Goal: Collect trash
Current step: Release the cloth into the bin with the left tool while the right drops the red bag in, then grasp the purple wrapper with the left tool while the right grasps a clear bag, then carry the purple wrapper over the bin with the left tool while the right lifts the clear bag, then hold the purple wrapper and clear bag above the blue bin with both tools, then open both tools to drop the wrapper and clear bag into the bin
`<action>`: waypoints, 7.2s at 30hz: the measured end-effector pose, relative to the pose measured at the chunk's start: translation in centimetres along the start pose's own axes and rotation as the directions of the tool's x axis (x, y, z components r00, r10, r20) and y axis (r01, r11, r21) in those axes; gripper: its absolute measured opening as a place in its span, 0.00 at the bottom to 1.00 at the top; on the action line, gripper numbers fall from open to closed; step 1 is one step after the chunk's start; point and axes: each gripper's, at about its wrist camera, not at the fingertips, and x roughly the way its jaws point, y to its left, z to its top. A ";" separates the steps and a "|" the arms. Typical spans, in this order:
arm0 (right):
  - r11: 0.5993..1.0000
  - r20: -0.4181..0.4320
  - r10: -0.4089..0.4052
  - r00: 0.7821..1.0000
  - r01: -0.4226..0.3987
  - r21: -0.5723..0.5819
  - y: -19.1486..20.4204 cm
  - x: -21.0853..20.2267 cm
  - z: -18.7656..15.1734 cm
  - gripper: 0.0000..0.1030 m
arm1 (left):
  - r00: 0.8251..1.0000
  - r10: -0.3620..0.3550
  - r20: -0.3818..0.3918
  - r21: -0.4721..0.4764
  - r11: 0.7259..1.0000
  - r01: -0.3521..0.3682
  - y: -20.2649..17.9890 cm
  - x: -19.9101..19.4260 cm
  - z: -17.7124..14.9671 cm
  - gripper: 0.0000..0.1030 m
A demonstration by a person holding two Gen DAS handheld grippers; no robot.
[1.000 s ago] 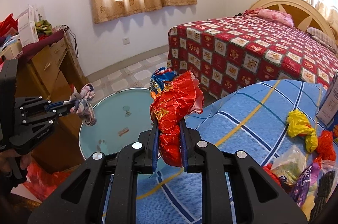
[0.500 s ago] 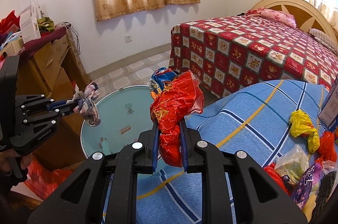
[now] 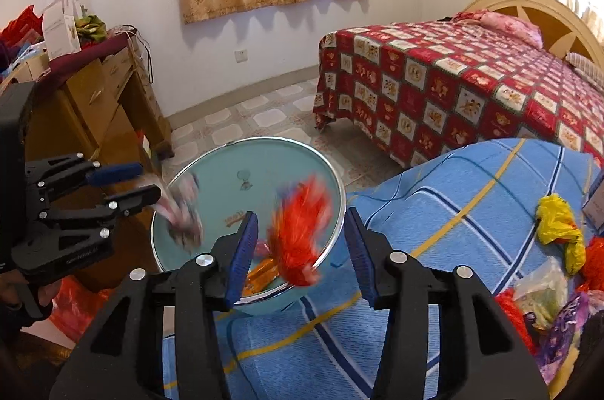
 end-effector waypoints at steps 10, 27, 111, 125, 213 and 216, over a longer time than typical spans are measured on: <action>1.000 0.011 -0.029 1.000 0.029 0.011 -0.2 -0.6 -0.4 0.58 | 1.000 0.002 -0.008 -0.012 1.000 -0.002 -0.2 0.3 -0.1 0.63; 0.900 0.121 -0.385 0.915 0.344 0.267 -9.8 -17.4 -8.1 0.72 | 0.984 -0.179 -0.019 0.118 0.977 0.180 -11.1 -0.9 -0.3 0.80; 0.977 0.098 -0.204 0.974 0.196 0.084 -4.9 -4.6 -0.6 0.13 | 0.998 -0.066 0.010 -0.057 0.996 0.066 0.2 0.3 1.0 0.15; 0.991 0.067 -0.136 0.988 0.135 0.014 -2.2 -0.6 0.9 0.13 | 1.000 -0.027 -0.014 -0.091 0.996 0.025 2.5 0.8 0.3 0.15; 0.992 0.062 -0.054 0.997 0.060 -0.109 2.5 1.3 1.4 0.33 | 0.999 -0.026 -0.024 -0.082 0.996 0.024 2.2 0.8 0.7 0.38; 0.992 0.061 -0.058 0.996 0.064 -0.106 2.6 1.5 1.2 0.40 | 1.000 -0.019 -0.023 -0.085 0.996 0.017 2.0 0.9 0.8 0.53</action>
